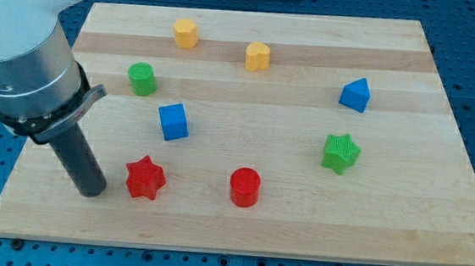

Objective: Push the red star into the red circle

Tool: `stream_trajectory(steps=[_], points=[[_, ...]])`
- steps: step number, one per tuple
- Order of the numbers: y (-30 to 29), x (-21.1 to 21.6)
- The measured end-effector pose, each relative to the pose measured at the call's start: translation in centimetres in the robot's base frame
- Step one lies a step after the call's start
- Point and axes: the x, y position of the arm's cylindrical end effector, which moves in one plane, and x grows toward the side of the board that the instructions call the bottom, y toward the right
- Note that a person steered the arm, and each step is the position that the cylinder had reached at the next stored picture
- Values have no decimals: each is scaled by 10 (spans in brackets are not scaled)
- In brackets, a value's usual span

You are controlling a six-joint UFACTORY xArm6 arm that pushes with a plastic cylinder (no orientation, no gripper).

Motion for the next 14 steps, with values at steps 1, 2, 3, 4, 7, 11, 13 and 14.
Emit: stream_trajectory(steps=[1,2,3,4,7,11,13,14], points=[[0,15],[2,12],[-2,-24],[15,-43],[99,-43],[14,-10],[18,17],[26,1]])
